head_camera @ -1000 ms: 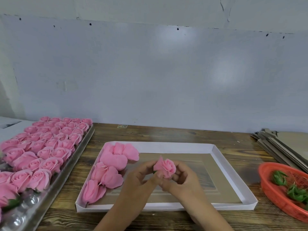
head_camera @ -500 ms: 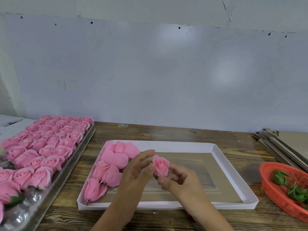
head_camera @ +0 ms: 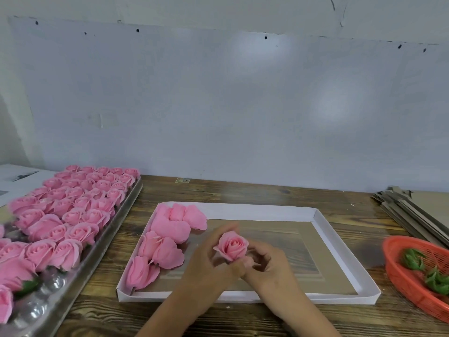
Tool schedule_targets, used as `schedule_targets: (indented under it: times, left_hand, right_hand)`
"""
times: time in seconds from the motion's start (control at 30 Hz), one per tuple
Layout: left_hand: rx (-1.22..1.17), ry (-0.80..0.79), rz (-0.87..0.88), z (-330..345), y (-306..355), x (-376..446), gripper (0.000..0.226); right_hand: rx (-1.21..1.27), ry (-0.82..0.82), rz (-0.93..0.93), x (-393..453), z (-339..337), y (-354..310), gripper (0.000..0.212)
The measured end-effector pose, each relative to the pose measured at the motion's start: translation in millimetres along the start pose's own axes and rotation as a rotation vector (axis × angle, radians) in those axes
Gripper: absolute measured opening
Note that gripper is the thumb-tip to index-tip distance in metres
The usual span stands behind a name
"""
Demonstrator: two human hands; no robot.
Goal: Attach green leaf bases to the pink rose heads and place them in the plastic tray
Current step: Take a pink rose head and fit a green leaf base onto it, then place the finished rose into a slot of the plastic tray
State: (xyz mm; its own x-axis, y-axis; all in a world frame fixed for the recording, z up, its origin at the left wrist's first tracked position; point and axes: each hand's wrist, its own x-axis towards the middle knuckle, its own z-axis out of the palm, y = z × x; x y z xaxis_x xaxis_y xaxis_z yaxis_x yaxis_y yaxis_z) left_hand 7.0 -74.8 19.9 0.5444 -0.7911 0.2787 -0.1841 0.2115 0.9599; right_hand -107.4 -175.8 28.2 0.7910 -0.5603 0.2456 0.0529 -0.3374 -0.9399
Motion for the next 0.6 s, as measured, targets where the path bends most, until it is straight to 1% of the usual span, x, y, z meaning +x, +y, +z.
schedule_targets:
  times: [0.03,0.07,0.13,0.17,0.2,0.23,0.27,0.33,0.37,0.4,0.43,0.53,0.6]
  left_hand:
    - [0.009,0.036,0.034,-0.6,2.1,0.8,0.059]
    - [0.023,0.055,0.077,-1.7,4.4,1.4,0.055]
    - [0.041,0.045,0.116,-3.6,7.5,0.8,0.036]
    - [0.051,0.026,0.098,-3.8,8.8,0.9,0.024]
    - [0.074,-0.006,0.074,-3.6,8.7,0.8,0.017]
    - [0.112,-0.035,0.050,-3.4,6.7,1.0,0.025]
    - [0.141,-0.046,0.017,-3.3,2.8,1.1,0.039]
    - [0.115,-0.017,-0.052,-2.4,-2.7,2.6,0.071]
    - [0.098,0.000,-0.068,-2.4,-4.0,2.8,0.079]
    - [0.091,0.015,-0.075,-2.3,-5.1,3.2,0.080]
    - [0.095,0.029,-0.077,-2.3,-4.2,3.3,0.075]
    - [0.114,0.044,-0.065,-3.7,-0.4,1.5,0.044]
    - [0.090,0.031,-0.101,-4.6,6.4,-0.6,0.030]
  right_hand:
    - [-0.004,0.002,0.001,0.4,0.2,0.4,0.023]
    - [-0.020,-0.008,-0.002,1.0,0.5,1.1,0.021]
    - [-0.074,-0.046,-0.017,1.5,1.6,3.4,0.022]
    - [-0.092,-0.054,-0.024,1.2,2.0,4.4,0.022]
    - [-0.096,-0.047,-0.023,1.2,2.3,5.0,0.021]
    - [-0.090,-0.030,-0.015,1.2,2.2,5.7,0.021]
    - [-0.079,-0.010,-0.008,1.5,1.8,6.4,0.022]
    - [-0.048,0.038,0.003,1.4,0.7,7.4,0.026]
    - [-0.041,0.062,0.011,1.7,0.3,7.2,0.026]
    - [-0.049,0.084,0.022,2.3,-0.1,7.2,0.026]
    - [-0.070,0.102,0.033,2.9,-0.4,7.8,0.026]
    - [-0.149,0.122,0.043,3.5,0.9,10.4,0.029]
    - [-0.184,0.119,0.056,3.1,2.5,10.9,0.036]
